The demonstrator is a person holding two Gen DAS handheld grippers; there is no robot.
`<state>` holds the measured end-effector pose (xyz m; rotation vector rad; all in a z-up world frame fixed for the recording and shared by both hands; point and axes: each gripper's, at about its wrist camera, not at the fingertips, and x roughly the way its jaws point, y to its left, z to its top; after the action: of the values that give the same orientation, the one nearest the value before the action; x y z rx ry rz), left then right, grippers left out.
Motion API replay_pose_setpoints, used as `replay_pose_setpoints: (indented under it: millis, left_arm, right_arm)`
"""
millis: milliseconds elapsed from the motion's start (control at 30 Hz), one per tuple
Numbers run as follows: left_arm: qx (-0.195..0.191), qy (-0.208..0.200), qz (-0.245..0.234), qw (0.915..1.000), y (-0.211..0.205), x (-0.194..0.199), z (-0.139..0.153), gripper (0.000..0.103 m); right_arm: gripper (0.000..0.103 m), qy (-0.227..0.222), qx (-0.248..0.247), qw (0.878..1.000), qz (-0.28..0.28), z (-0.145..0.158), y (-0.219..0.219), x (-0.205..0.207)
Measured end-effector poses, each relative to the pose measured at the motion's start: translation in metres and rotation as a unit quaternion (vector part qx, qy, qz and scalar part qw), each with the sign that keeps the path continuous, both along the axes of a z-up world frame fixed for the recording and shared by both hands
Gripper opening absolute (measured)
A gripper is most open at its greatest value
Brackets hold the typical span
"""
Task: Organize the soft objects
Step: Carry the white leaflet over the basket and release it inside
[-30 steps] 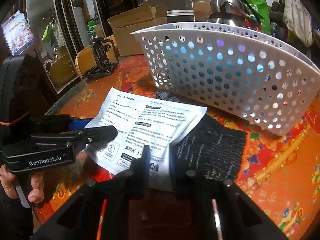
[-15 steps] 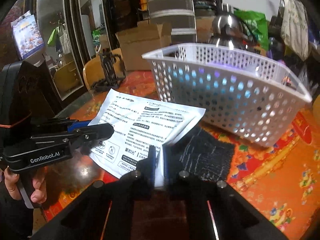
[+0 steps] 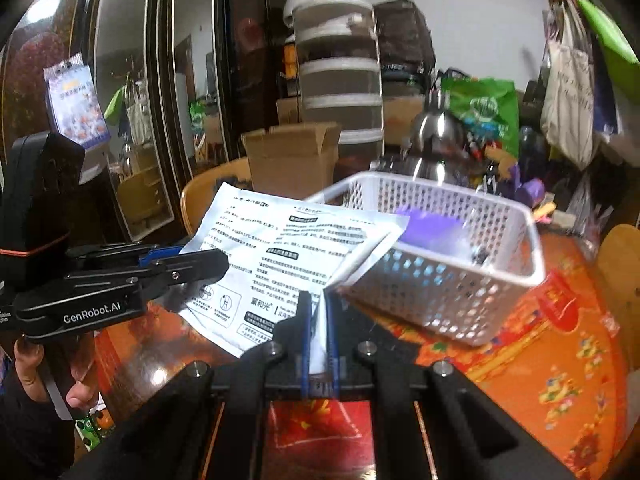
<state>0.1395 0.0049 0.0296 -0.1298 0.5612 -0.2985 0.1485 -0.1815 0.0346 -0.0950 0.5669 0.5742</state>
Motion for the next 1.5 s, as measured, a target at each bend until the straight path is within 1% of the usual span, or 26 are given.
replay_pose_setpoints:
  millis: [167, 333, 467, 567, 667, 733, 833, 967, 1033, 1067, 1100, 1133, 1167, 1200, 1233, 1300, 1367, 1400, 1500]
  left_arm:
    - [0.0, -0.026, -0.012, 0.9996, -0.013, 0.001, 0.035, 0.015]
    - [0.011, -0.05, -0.025, 0.9984, -0.033, 0.016, 0.076, 0.015]
    - [0.022, -0.06, -0.033, 0.9974, -0.049, 0.042, 0.104, 0.015]
    - [0.03, -0.056, -0.04, 0.9972, -0.06, 0.074, 0.115, 0.015]
    - [0.03, -0.043, -0.044, 0.9977, -0.065, 0.111, 0.114, 0.015]
    - [0.02, -0.029, -0.045, 0.9984, -0.065, 0.139, 0.11, 0.015]
    - [0.012, -0.008, -0.043, 0.999, -0.063, 0.174, 0.097, 0.015]
    - [0.01, 0.01, -0.033, 0.9993, -0.059, 0.206, 0.077, 0.015]
    - [0.006, 0.018, -0.025, 0.9995, -0.058, 0.218, 0.068, 0.018]
    - [0.009, 0.023, -0.013, 0.9996, -0.057, 0.225, 0.063, 0.023]
    - [0.015, 0.033, 0.0, 0.9994, -0.056, 0.232, 0.058, 0.033]
    - [0.023, 0.039, 0.007, 0.9989, -0.057, 0.237, 0.054, 0.04]
    - [0.031, 0.043, 0.015, 0.9985, -0.057, 0.241, 0.051, 0.065]
    - [0.034, 0.042, 0.024, 0.9982, -0.057, 0.243, 0.047, 0.091]
    - [0.038, 0.043, 0.03, 0.9979, -0.057, 0.243, 0.043, 0.095]
    - [0.039, 0.048, 0.032, 0.9976, -0.054, 0.246, 0.033, 0.095]
    - [0.043, 0.068, 0.033, 0.9962, -0.053, 0.249, 0.023, 0.095]
    - [0.045, 0.076, 0.034, 0.9955, -0.052, 0.252, 0.018, 0.095]
    - [0.041, 0.085, 0.035, 0.995, -0.05, 0.25, 0.008, 0.095]
  right_arm:
    - [0.006, -0.027, 0.003, 1.0, -0.012, 0.031, -0.01, -0.003]
    - [0.006, -0.047, 0.009, 0.998, -0.032, 0.063, -0.026, 0.017]
    - [0.006, -0.048, 0.013, 0.998, -0.047, 0.079, -0.039, 0.043]
    - [0.006, -0.037, 0.011, 0.997, -0.06, 0.083, -0.046, 0.073]
    - [0.006, -0.024, 0.008, 0.997, -0.072, 0.08, -0.051, 0.103]
    - [0.006, -0.015, 0.003, 0.997, -0.078, 0.074, -0.052, 0.121]
    - [0.006, -0.002, 0.0, 0.997, -0.08, 0.065, -0.052, 0.144]
    - [0.006, 0.007, -0.007, 0.997, -0.083, 0.053, -0.05, 0.166]
    - [0.007, 0.013, -0.012, 0.996, -0.09, 0.046, -0.048, 0.175]
    - [0.008, 0.019, -0.009, 0.995, -0.096, 0.042, -0.049, 0.179]
    - [0.011, 0.024, -0.004, 0.995, -0.1, 0.039, -0.051, 0.182]
    - [0.023, 0.027, -0.006, 0.994, -0.107, 0.034, -0.053, 0.184]
    - [0.036, 0.032, -0.014, 0.993, -0.115, 0.03, -0.055, 0.185]
    - [0.066, 0.035, -0.023, 0.991, -0.128, 0.024, -0.058, 0.188]
    - [0.082, 0.032, -0.027, 0.989, -0.139, 0.02, -0.061, 0.188]
    - [0.083, 0.035, -0.027, 0.987, -0.155, 0.014, -0.069, 0.19]
    - [0.083, 0.051, -0.016, 0.987, -0.153, 0.01, -0.074, 0.193]
    - [0.083, 0.053, -0.018, 0.987, -0.153, 0.008, -0.075, 0.193]
    - [0.083, 0.05, -0.021, 0.987, -0.151, 0.007, -0.075, 0.19]
